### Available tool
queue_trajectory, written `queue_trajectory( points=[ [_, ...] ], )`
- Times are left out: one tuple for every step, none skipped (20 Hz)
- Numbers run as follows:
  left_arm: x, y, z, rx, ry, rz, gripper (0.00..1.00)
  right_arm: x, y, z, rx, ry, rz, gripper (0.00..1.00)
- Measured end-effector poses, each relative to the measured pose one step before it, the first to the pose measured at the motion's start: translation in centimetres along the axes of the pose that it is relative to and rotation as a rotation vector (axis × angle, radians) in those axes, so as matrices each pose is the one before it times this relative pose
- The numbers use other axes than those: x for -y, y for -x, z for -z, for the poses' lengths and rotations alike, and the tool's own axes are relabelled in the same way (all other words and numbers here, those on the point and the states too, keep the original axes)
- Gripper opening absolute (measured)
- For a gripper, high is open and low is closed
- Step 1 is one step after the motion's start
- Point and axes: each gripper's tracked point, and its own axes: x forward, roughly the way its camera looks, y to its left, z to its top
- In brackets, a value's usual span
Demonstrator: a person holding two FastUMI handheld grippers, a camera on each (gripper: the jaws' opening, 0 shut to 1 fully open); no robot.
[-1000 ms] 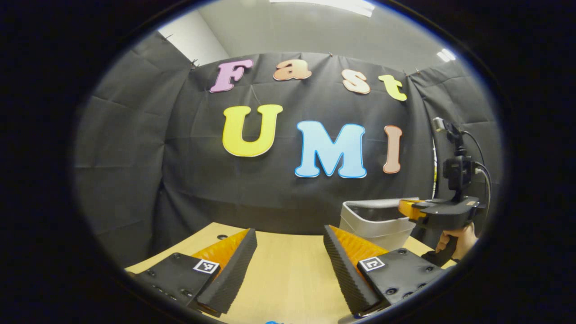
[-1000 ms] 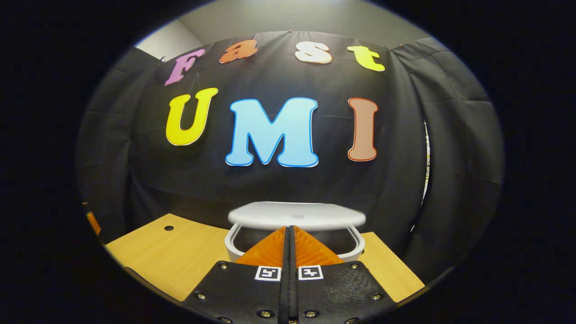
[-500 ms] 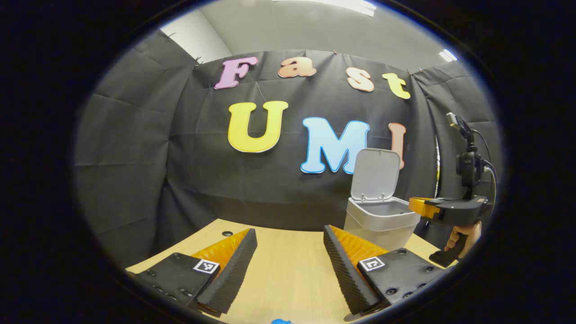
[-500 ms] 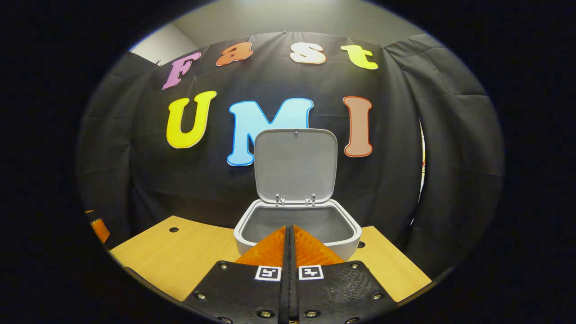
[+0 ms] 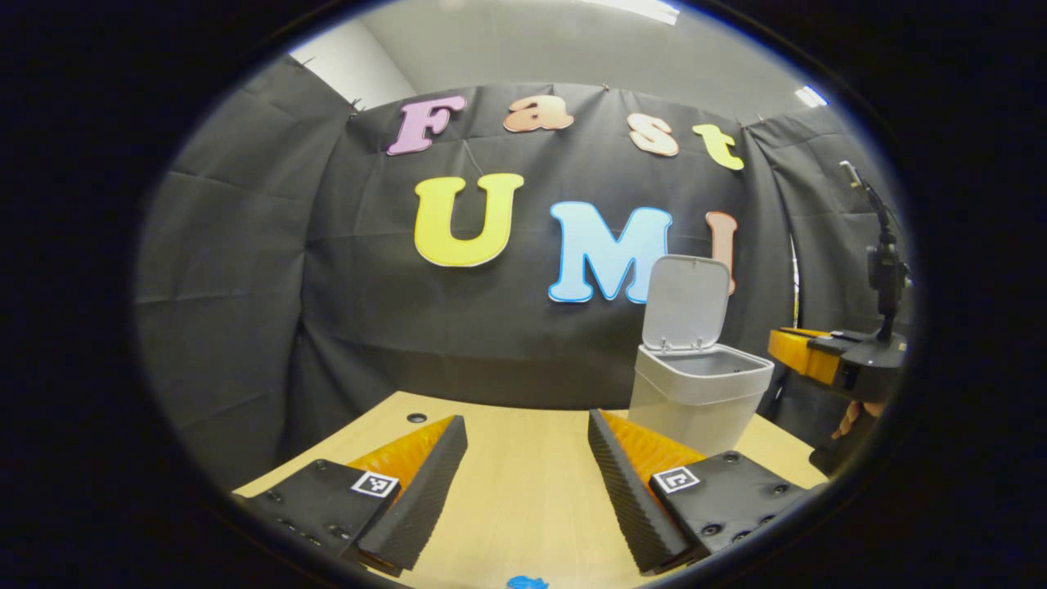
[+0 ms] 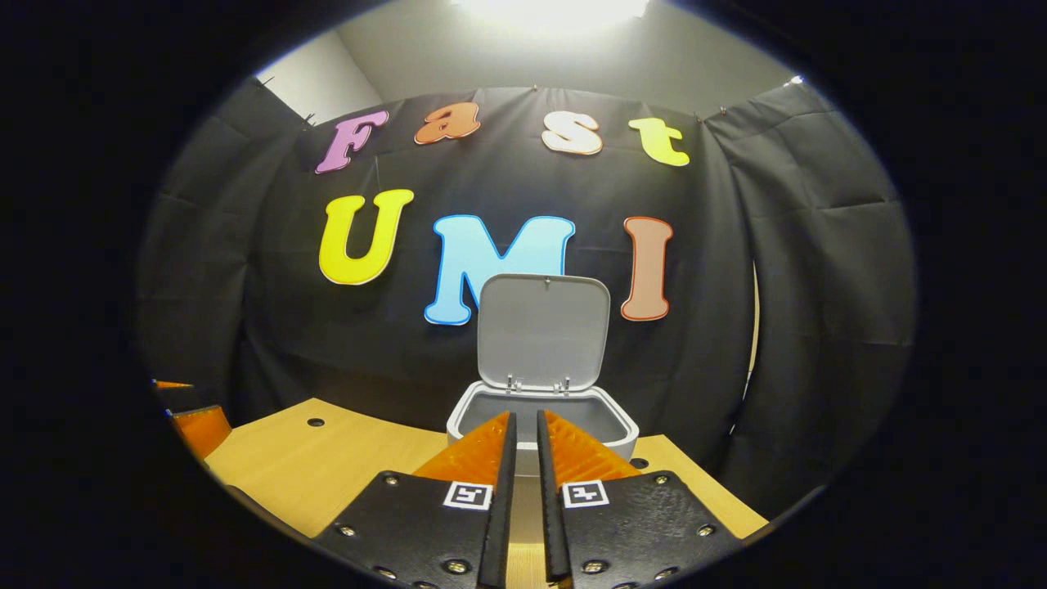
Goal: Press the lid of the desktop garbage bin to open it, pick up the crumpled paper on the desktop and throw it into the bin, then pick up the pop can on the desktop and drop it into the bin, and finally close the garbage bin lid.
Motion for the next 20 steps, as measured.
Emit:
queue_trajectory(
  points=[
    [-0.105,0.074,0.118,-0.00559,-0.00087,-0.00567,0.96,-0.150,0.364,-0.227,0.00438,-0.00492,-0.00493,0.17],
    [-0.088,0.082,0.179,-0.00513,-0.00528,-0.00358,0.96,-0.197,0.430,-0.102,0.00094,-0.00584,-0.00572,0.21],
    [-0.178,0.131,0.112,-0.00466,-0.01003,-0.00082,0.97,0.029,0.396,-0.172,0.00319,-0.00138,0.00364,0.25],
    [-0.158,0.084,0.059,-0.00395,-0.00853,-0.00141,0.98,0.128,0.446,-0.218,0.00561,0.00138,0.00290,0.26],
    [-0.024,0.032,0.016,-0.00355,-0.00213,0.00604,0.99,0.044,0.444,-0.180,0.00475,0.00309,0.00356,0.28],
    [0.085,0.033,0.079,-0.00199,0.00171,0.00335,0.99,0.117,0.481,0.144,0.00124,0.00156,0.00401,0.28],
    [-0.004,-0.046,0.109,-0.00153,0.00240,0.00002,0.99,0.061,0.445,-0.015,-0.00025,-0.00425,0.00390,0.28],
    [-0.046,-0.020,0.161,-0.00367,0.00156,-0.00366,0.99,-0.102,0.371,0.065,-0.00244,-0.00601,-0.00297,0.32],
    [-0.100,0.106,0.129,-0.00496,0.00301,-0.00660,0.97,0.020,0.443,0.142,-0.00406,-0.00420,0.00382,0.38],
    [-0.056,0.130,0.168,-0.00723,0.00568,-0.00374,0.99,0.207,0.417,-0.045,-0.00129,-0.00202,0.00574,0.43],
    [0.057,0.109,0.216,-0.00591,0.00579,-0.00104,0.99,0.064,0.318,-0.157,0.00138,-0.00271,0.00448,0.43],
    [0.026,0.102,0.264,-0.00770,0.00133,-0.00156,0.97,0.210,0.143,0.060,0.00345,-0.00477,0.00723,0.43],
    [-0.092,0.064,0.186,-0.00945,-0.00293,-0.00354,0.97,0.050,0.151,0.009,0.00251,-0.00460,0.00248,0.43],
    [-0.181,0.129,0.221,-0.00876,-0.00470,-0.00513,0.97,0.068,0.110,-0.031,0.00125,-0.00249,0.00355,0.54],
    [-0.084,0.178,0.250,-0.01142,-0.00463,-0.00048,0.97,0.037,0.029,0.189,-0.00224,0.00053,0.00040,0.56],
    [-0.033,0.150,0.165,-0.00856,-0.00205,0.00179,0.97,0.040,-0.015,0.121,-0.00527,0.00373,0.00125,0.60],
    [0.073,0.034,0.280,-0.00813,-0.00192,0.00459,0.97,-0.017,0.013,-0.007,-0.00328,0.00338,-0.00091,0.61],
    [0.027,0.106,0.195,-0.00873,-0.00409,0.00543,0.99,-0.060,-0.070,0.111,-0.00397,0.00353,-0.00084,0.69],
    [0.004,0.021,0.357,-0.00947,-0.00613,0.00539,0.99,-0.035,0.035,0.230,-0.00649,0.00373,0.00177,0.72],
    [-0.041,0.092,0.333,-0.00925,-0.00917,0.00294,0.99,-0.117,-0.036,0.125,-0.00571,0.00293,-0.00037,0.73]
  ],
)
